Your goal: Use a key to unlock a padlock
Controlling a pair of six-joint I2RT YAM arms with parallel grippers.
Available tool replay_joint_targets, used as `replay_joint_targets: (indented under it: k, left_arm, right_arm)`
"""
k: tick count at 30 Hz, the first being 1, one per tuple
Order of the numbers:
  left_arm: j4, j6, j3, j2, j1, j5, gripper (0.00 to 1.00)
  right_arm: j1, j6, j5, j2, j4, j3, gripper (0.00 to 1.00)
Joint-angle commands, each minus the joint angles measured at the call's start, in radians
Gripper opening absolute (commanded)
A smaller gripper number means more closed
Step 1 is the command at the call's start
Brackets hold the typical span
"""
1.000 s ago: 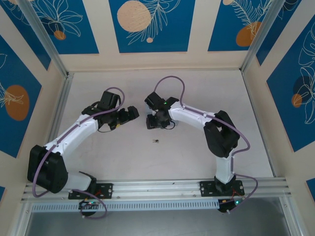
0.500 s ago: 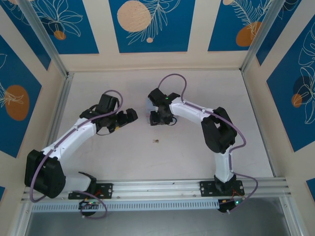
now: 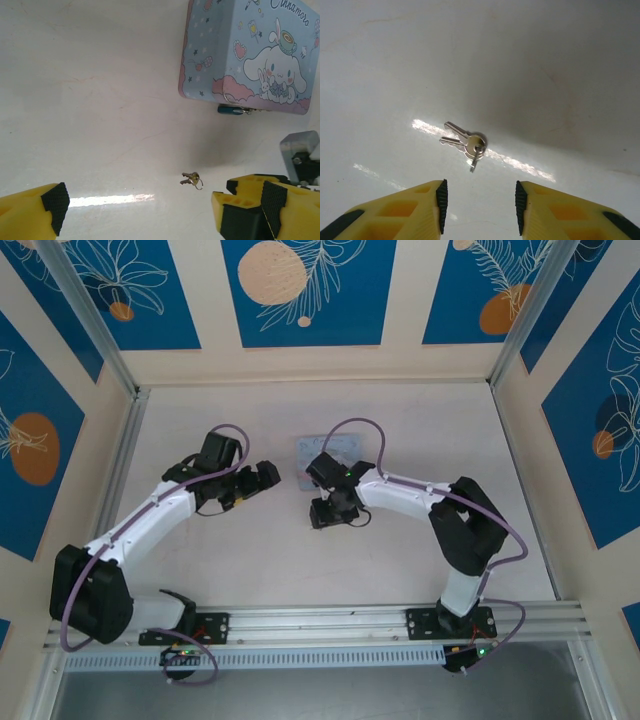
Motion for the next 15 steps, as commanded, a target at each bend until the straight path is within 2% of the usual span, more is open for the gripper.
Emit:
replay_joint_targets:
  k: [1, 15]
  left_arm:
    - [0.001, -0.002, 0.027, 0.017, 0.01, 0.022, 1.0]
    - [-0.003, -0.002, 0.041, 0.035, 0.01, 0.019, 1.0]
  right_arm:
    - [0.015, -0.007, 0.015, 0.036, 0.034, 0.016, 0.41]
    - [0.018, -0.033, 0.038, 0.141, 0.029, 0.077, 0.38]
